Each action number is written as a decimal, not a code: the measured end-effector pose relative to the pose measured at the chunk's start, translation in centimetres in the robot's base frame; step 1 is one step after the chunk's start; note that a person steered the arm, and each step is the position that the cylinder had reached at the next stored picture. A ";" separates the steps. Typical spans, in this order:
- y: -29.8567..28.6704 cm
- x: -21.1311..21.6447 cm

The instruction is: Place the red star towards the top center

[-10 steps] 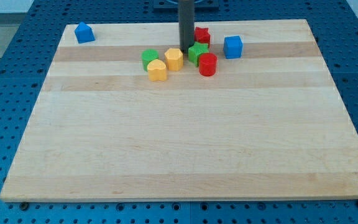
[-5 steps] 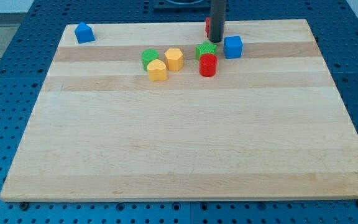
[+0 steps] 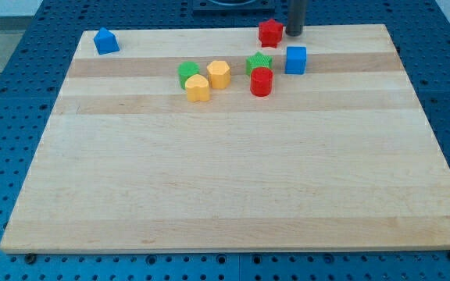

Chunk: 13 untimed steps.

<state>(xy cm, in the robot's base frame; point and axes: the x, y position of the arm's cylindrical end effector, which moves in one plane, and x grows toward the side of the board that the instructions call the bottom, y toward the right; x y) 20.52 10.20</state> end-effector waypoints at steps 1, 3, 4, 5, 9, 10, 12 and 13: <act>-4.5 0.0; -2.8 0.0; 2.0 0.3; 1.8 1.9; -5.4 4.5; -6.7 3.8; -6.9 3.7; -7.6 2.9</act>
<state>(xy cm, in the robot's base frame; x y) 23.38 2.58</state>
